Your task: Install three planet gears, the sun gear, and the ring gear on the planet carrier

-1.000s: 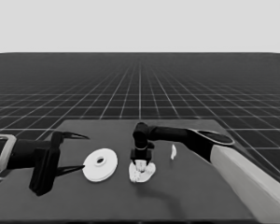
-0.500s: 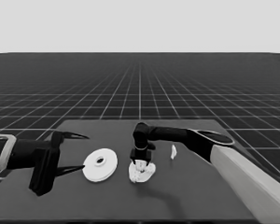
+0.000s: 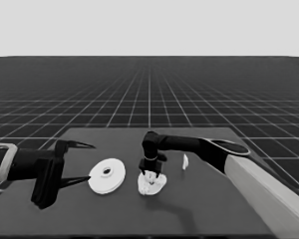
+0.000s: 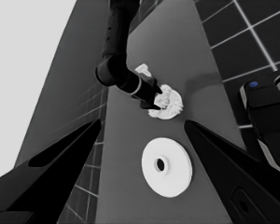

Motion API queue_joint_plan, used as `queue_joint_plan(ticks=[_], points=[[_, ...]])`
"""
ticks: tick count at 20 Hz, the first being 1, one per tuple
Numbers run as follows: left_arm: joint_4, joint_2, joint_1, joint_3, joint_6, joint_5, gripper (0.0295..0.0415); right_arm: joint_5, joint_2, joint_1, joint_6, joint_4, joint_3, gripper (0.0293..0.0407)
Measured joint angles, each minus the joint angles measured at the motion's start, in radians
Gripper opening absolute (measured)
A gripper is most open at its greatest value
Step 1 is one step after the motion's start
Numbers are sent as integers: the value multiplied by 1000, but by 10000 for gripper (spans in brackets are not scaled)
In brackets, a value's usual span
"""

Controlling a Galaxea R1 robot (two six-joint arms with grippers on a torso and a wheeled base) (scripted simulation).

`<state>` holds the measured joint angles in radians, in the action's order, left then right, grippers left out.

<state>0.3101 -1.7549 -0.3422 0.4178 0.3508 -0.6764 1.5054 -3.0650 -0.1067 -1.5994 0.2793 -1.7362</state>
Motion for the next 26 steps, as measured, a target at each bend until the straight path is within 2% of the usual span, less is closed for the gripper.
queue_joint_plan(ticks=[26], points=[[0,0,0,0,0,0,385,0,1,-1,-272,0,0,310]])
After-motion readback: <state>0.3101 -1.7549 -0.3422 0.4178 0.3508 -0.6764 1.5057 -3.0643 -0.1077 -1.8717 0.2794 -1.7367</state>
